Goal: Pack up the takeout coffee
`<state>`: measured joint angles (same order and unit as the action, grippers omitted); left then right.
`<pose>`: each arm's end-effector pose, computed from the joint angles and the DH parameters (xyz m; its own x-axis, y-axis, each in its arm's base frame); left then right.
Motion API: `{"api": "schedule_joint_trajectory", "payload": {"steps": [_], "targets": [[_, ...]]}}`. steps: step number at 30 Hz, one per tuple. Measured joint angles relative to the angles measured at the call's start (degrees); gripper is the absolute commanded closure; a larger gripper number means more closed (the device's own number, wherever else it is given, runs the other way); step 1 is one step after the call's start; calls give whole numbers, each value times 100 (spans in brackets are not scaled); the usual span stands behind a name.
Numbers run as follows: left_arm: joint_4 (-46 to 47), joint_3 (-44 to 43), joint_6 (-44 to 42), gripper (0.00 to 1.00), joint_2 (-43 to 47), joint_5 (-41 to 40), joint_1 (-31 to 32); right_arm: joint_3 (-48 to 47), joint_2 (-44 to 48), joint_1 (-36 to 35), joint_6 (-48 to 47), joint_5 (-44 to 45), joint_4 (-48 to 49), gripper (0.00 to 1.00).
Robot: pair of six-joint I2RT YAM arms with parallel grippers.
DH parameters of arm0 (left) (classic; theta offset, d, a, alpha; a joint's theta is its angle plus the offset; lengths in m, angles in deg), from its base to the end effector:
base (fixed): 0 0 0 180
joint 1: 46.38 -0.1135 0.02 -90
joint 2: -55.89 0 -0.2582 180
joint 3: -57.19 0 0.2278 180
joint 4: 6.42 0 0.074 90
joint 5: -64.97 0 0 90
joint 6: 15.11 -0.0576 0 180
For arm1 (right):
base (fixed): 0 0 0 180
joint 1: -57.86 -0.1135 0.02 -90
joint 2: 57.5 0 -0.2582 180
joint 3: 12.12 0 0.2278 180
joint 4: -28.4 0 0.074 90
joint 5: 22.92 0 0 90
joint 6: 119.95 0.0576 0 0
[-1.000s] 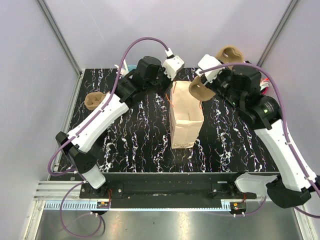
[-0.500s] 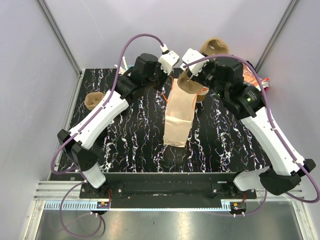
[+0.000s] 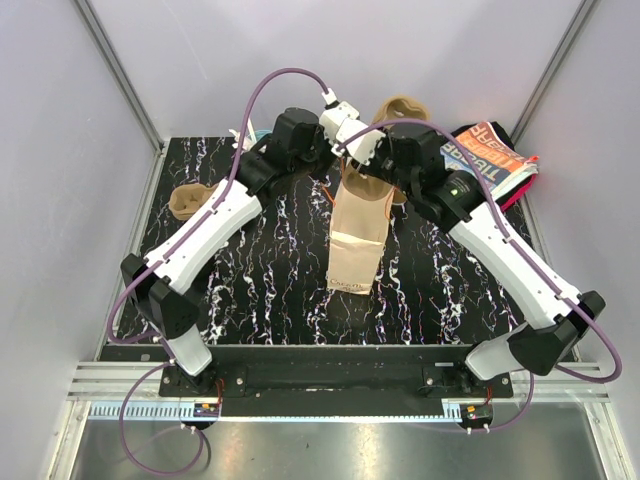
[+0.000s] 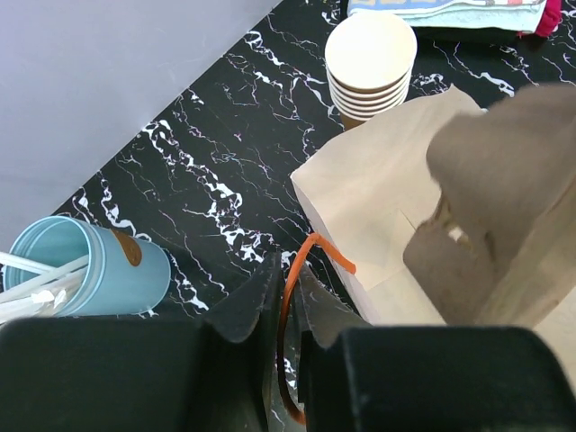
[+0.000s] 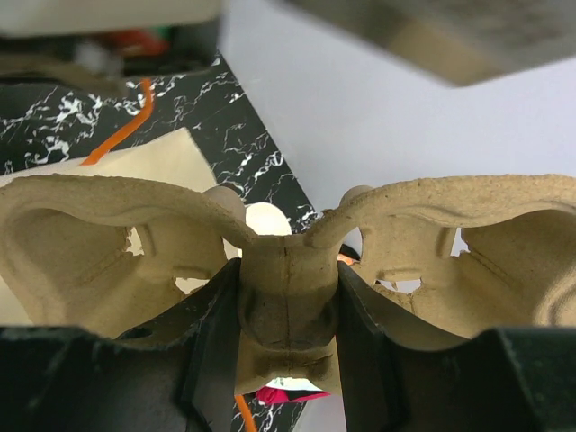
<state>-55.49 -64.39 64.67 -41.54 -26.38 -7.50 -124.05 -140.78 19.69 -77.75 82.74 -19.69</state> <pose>0.2971 -0.2378 0.4073 -0.2144 0.4007 -0.8907 0.6594 0.7322 0.1707 0.2547 0.1805 0.4361 0.1168 -0.8155 -0.5669 -0.4591 0.4618 -0.7589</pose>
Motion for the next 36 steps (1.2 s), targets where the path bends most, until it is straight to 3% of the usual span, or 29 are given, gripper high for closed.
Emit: {"api": "schedule_joint_trajectory", "payload": {"steps": [8, 21, 36], "targets": [[181, 319, 92, 85, 140, -46, -72, 448, 0, -308, -105, 37, -52, 78], [481, 940, 151, 84, 485, -105, -177, 498, -157, -879, -96, 142, -1001, 78], [785, 1327, 197, 84, 719, -107, -247, 376, -643, -931, 179, -72, -1840, 78]]}}
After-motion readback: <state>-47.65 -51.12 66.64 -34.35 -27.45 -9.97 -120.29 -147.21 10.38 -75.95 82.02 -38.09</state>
